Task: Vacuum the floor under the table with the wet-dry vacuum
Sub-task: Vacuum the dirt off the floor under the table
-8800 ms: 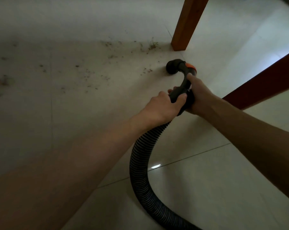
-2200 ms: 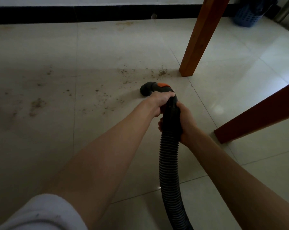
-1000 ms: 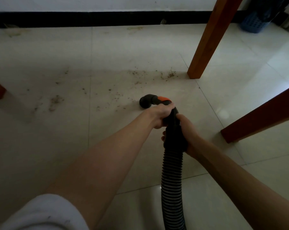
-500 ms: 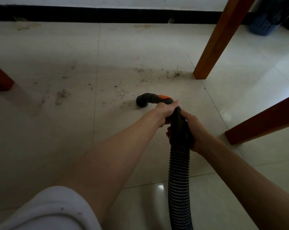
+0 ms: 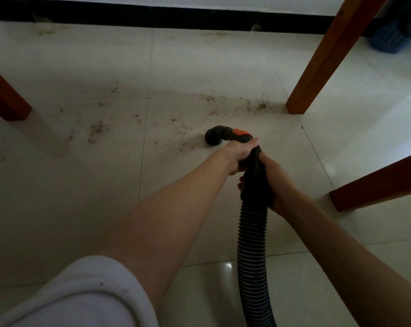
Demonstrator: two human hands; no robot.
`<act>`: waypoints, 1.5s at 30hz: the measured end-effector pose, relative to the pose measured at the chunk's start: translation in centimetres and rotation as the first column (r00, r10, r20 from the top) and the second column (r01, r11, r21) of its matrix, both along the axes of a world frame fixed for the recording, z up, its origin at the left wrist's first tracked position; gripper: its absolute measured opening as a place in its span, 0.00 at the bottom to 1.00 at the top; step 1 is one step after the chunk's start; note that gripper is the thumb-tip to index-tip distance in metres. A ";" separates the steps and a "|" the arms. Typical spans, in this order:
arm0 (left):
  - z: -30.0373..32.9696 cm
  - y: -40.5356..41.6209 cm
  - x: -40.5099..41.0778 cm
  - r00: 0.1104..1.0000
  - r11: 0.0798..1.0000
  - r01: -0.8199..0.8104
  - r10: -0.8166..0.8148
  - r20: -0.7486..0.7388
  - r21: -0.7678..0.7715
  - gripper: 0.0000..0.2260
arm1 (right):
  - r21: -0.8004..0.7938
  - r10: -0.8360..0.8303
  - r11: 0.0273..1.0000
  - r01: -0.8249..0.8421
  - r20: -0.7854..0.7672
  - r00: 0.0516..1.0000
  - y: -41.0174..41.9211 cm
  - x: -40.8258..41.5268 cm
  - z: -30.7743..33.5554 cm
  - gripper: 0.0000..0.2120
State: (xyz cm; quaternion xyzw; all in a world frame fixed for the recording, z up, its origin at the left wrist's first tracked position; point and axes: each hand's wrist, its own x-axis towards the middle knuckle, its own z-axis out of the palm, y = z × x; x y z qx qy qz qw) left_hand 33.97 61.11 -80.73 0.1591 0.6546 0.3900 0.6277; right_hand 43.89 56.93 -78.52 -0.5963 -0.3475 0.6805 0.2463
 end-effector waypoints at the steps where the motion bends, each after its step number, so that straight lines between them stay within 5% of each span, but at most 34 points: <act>1: -0.1 0.1 -0.1 1.000 1.000 -0.005 0.005 0.006 0.005 0.23 | -0.006 0.001 1.000 -0.001 -0.018 1.000 0.1 0.0 0.1 0.16; 12: -0.9 0.6 -1.2 0.999 0.999 -0.050 0.050 0.013 -0.002 0.17 | -0.054 0.025 0.998 -0.031 -0.115 0.993 0.3 -0.8 0.2 0.17; 19: -1.3 0.7 -1.9 0.998 0.999 -0.044 0.045 0.035 -0.022 0.23 | -0.009 0.017 1.000 -0.018 -0.084 0.996 0.1 -1.6 -0.6 0.17; 33: -1.6 -0.9 -1.0 0.981 0.997 0.045 -0.033 0.192 -0.058 0.08 | -0.089 0.119 0.988 -0.127 -0.094 0.988 -1.0 0.9 -0.4 0.20; 45: -1.0 -1.8 -1.7 0.983 0.994 0.088 -0.078 0.169 -0.058 0.09 | -0.166 0.173 0.967 -0.191 -0.116 0.978 -1.5 1.1 0.6 0.21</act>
